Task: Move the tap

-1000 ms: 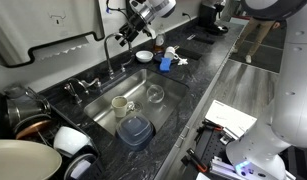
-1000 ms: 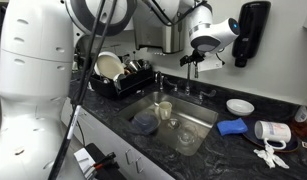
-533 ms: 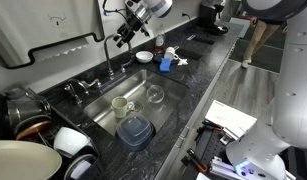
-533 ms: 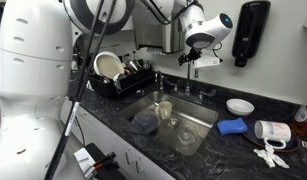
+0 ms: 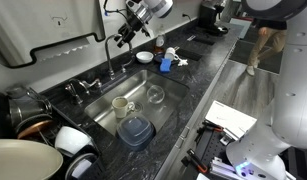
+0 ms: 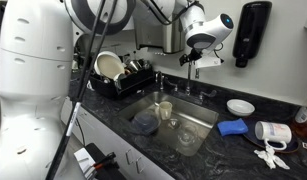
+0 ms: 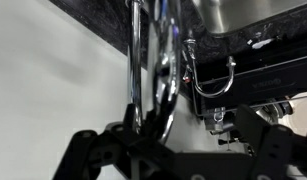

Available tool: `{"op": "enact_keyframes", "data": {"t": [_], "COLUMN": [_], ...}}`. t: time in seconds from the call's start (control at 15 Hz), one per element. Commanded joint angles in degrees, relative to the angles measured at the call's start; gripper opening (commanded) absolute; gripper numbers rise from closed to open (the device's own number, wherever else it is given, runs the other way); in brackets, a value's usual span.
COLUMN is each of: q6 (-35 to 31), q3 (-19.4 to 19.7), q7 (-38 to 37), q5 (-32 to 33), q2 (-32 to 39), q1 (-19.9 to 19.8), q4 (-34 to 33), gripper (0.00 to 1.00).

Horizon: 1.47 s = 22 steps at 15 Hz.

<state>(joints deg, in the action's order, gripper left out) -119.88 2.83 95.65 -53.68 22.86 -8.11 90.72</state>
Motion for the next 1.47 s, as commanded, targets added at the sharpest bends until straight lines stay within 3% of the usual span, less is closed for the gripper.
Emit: {"op": "enact_keyframes", "data": {"t": [0.0, 0.4, 0.93, 1.07, 1.33, 1.4], "q6": [-1.7, -7.6, -12.8, -11.0, -11.3, -11.1], "q3": [-0.4, 0.1, -1.3, -2.6, -5.2, -4.2], "q7": [-5.1, -18.2, -34.8, -36.2, -34.1, -35.7], "q5": [0.9, 4.3, 21.6, 23.0, 18.3, 21.0], "q2": [0.2, -0.6, -5.3, -6.2, -6.5, -4.4], "q1": [-0.4, 1.0, 2.6, 1.7, 0.2, 0.3], "q4": [0.4, 2.5, 7.6, 8.3, 8.8, 5.9], "gripper": [1.00, 1.00, 1.00, 1.00, 1.00, 1.00]}}
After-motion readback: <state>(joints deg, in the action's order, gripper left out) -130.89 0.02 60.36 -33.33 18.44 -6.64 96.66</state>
